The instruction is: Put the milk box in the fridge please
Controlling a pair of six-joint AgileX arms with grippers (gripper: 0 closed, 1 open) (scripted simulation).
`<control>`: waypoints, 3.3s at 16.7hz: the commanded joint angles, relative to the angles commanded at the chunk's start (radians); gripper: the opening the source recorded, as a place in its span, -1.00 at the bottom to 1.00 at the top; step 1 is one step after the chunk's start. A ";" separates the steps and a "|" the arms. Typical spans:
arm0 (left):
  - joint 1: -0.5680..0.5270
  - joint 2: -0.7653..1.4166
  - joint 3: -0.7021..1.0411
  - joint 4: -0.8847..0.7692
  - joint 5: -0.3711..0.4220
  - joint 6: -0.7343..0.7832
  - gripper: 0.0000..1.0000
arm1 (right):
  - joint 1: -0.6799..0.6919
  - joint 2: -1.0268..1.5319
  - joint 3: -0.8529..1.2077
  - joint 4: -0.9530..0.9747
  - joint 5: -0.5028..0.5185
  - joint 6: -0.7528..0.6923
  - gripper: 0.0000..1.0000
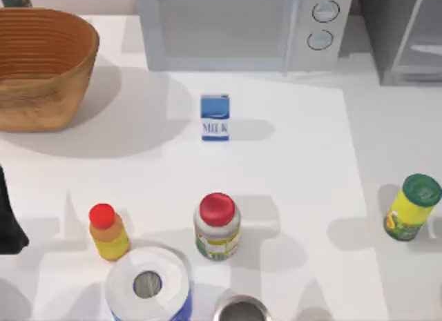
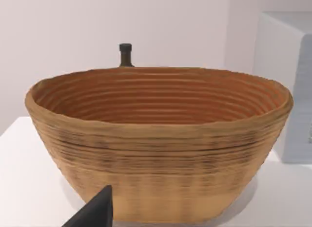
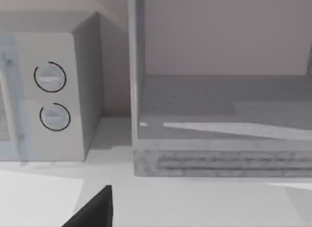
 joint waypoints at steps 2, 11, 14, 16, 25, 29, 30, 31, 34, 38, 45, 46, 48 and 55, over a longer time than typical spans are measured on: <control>0.000 0.000 0.000 0.000 0.000 0.000 1.00 | 0.000 0.000 0.000 0.000 0.000 0.000 1.00; 0.000 0.000 0.000 0.000 0.000 0.000 1.00 | 0.315 0.454 0.315 0.017 0.157 0.143 1.00; 0.000 0.000 0.000 0.000 0.000 0.000 1.00 | 0.458 0.774 0.501 0.032 0.253 0.223 1.00; 0.000 0.000 0.000 0.000 0.000 0.000 1.00 | 0.544 1.011 0.638 0.050 0.320 0.278 1.00; 0.000 0.000 0.000 0.000 0.000 0.000 1.00 | 0.787 2.013 1.235 0.146 0.613 0.473 1.00; 0.000 0.000 0.000 0.000 0.000 0.000 1.00 | 0.829 2.248 1.388 0.170 0.708 0.512 1.00; 0.000 0.000 0.000 0.000 0.000 0.000 1.00 | 0.835 2.281 1.409 0.175 0.722 0.517 1.00; 0.000 0.000 0.000 0.000 0.000 0.000 1.00 | 0.839 2.303 1.423 0.178 0.732 0.520 1.00; 0.000 0.000 0.000 0.000 0.000 0.000 1.00 | 0.841 2.315 1.429 0.179 0.738 0.522 1.00; 0.000 0.000 0.000 0.000 0.000 0.000 1.00 | 0.837 2.313 1.426 0.176 0.736 0.521 1.00; 0.000 0.000 0.000 0.000 0.000 0.000 1.00 | 0.837 2.260 1.508 0.050 0.734 0.516 1.00; 0.000 0.000 0.000 0.000 0.000 0.000 1.00 | 0.829 2.277 1.524 0.057 0.729 0.510 1.00; 0.000 0.000 0.000 0.000 0.000 0.000 1.00 | 0.808 2.339 1.551 0.097 0.713 0.493 1.00; 0.000 0.000 0.000 0.000 0.000 0.000 1.00 | 0.772 2.461 1.587 0.206 0.686 0.464 1.00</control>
